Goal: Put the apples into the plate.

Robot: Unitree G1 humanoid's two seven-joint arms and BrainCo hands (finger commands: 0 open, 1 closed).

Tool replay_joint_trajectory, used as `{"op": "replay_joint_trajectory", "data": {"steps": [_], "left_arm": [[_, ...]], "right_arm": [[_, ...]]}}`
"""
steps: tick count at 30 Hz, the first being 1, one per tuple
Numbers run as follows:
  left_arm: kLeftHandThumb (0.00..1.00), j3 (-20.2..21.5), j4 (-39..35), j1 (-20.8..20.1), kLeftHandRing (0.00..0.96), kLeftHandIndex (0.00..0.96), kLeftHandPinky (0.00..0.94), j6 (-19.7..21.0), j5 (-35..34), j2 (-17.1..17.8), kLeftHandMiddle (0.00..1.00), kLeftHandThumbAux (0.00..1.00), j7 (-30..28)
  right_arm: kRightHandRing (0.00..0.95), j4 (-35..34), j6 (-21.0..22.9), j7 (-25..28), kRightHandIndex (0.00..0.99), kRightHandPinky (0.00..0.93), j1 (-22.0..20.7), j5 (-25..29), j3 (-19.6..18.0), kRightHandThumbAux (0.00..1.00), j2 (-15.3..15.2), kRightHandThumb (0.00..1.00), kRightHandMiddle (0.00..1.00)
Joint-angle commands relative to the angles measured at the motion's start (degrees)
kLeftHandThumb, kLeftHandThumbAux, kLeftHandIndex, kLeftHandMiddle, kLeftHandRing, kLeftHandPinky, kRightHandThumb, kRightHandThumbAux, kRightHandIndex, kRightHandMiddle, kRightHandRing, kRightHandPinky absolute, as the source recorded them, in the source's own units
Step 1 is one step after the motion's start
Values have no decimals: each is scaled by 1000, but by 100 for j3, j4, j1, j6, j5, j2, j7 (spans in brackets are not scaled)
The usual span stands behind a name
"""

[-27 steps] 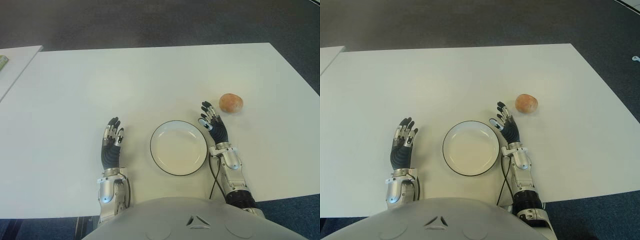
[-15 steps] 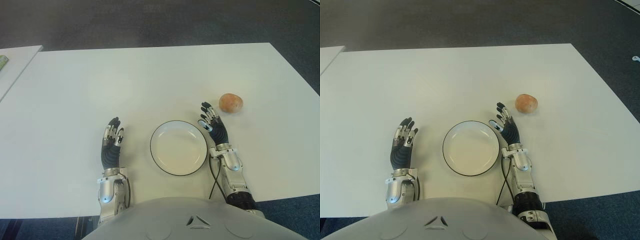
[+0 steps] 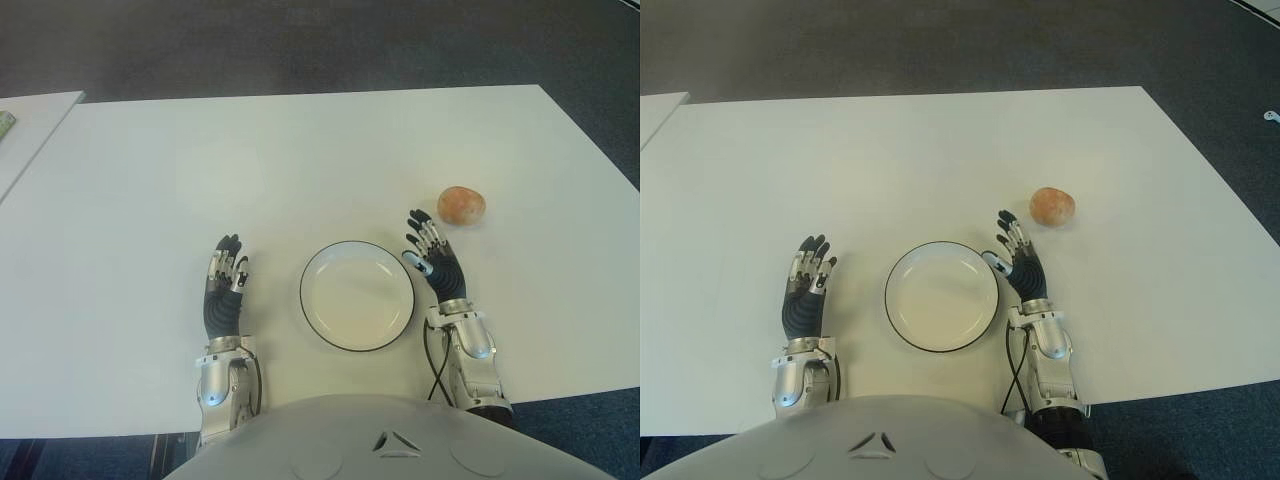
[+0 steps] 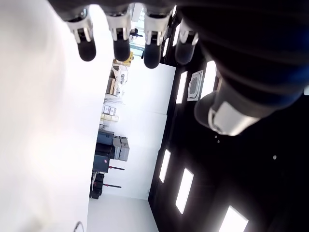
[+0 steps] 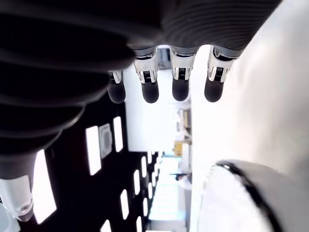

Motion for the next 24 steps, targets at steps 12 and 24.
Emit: {"op": "replay_joint_trajectory", "data": {"steps": [12,24], "left_arm": [[196,99,809,-192,79,182,39,122,90,-288,133,531,241],[230,93,800,-226,100,240,51,128,-55,-296,170,508,190]], "right_arm": [[15,458,-934,-112,42,66,-911,-502,-116,602,-584,317,4],[1,558,-1271,-8,91,0,-1597,-724,-286,561,-1075,417,37]]}}
